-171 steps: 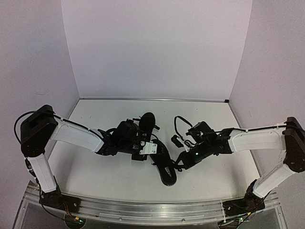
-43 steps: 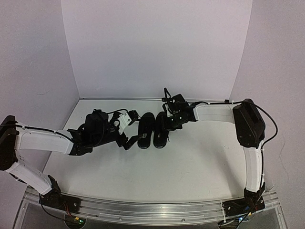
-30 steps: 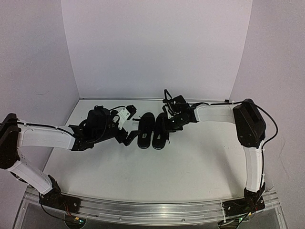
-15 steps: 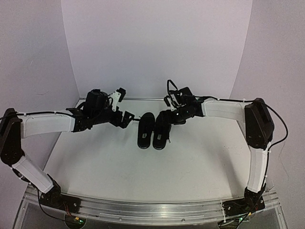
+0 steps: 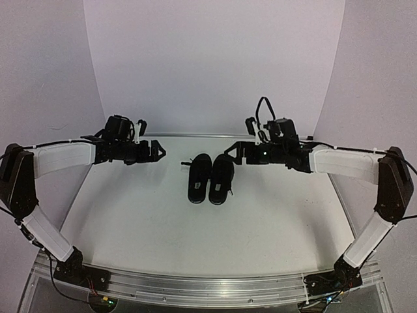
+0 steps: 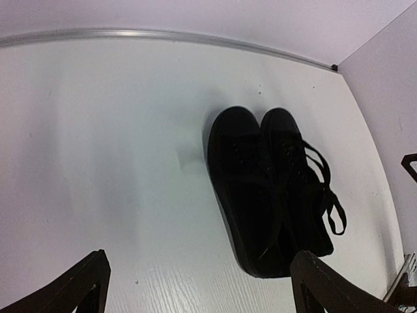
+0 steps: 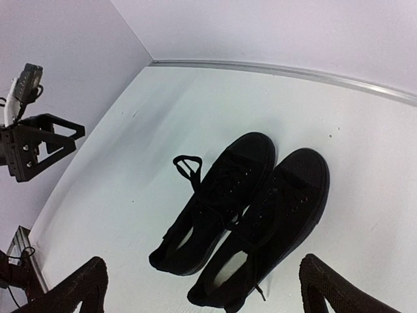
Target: Tie the shoes
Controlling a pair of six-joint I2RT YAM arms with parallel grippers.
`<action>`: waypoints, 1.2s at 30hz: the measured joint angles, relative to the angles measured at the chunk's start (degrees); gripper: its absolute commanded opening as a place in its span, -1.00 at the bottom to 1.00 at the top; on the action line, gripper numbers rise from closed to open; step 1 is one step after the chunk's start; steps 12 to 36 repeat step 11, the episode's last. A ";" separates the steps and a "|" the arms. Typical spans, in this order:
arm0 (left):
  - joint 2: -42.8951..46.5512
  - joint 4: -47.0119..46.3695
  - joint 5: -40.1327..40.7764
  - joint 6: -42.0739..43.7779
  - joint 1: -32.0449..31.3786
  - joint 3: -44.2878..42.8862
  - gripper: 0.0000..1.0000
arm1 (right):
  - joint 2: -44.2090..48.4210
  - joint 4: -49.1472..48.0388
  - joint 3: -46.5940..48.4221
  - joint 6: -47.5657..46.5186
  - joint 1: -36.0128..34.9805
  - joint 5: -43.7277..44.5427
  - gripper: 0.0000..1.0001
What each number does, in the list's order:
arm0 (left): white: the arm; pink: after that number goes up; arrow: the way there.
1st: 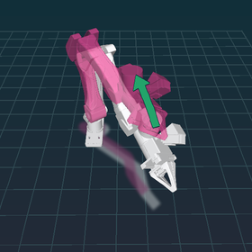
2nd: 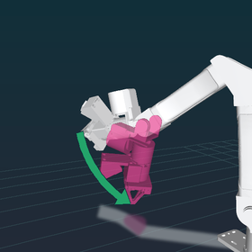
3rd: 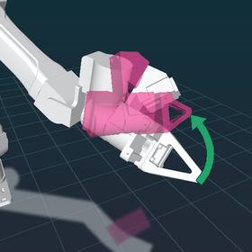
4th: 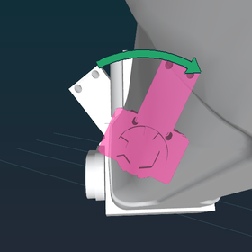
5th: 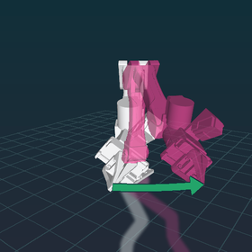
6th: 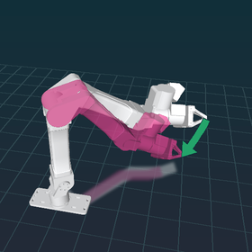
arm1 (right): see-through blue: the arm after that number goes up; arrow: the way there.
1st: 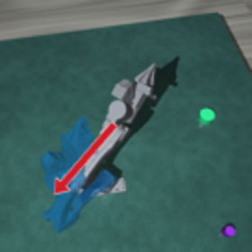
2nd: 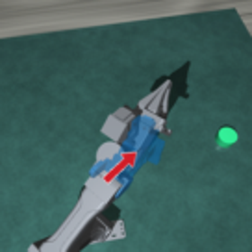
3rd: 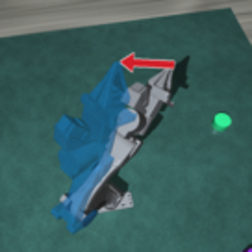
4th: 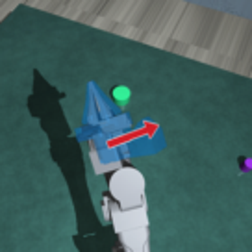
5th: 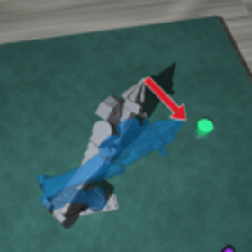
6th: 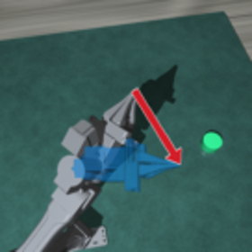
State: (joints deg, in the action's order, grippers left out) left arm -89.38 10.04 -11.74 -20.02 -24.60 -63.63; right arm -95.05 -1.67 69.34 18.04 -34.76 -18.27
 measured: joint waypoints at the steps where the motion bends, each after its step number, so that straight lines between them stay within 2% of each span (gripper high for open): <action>1: 0.25 0.37 -0.01 -0.91 -0.11 1.76 0.99 | 0.32 -2.06 -2.96 0.92 0.00 -0.49 0.97; 7: 0.54 0.92 -0.01 -4.72 -0.42 10.43 0.99 | 0.35 -11.24 -17.04 6.12 0.00 -2.51 0.97; 11: 0.54 0.86 0.08 -6.07 -0.42 13.15 0.99 | 0.35 -15.28 -21.12 8.66 0.00 -3.49 0.96; 36: 0.54 0.86 0.08 -6.07 -0.42 13.15 0.99 | 0.35 -15.28 -21.12 8.66 0.00 -3.49 0.96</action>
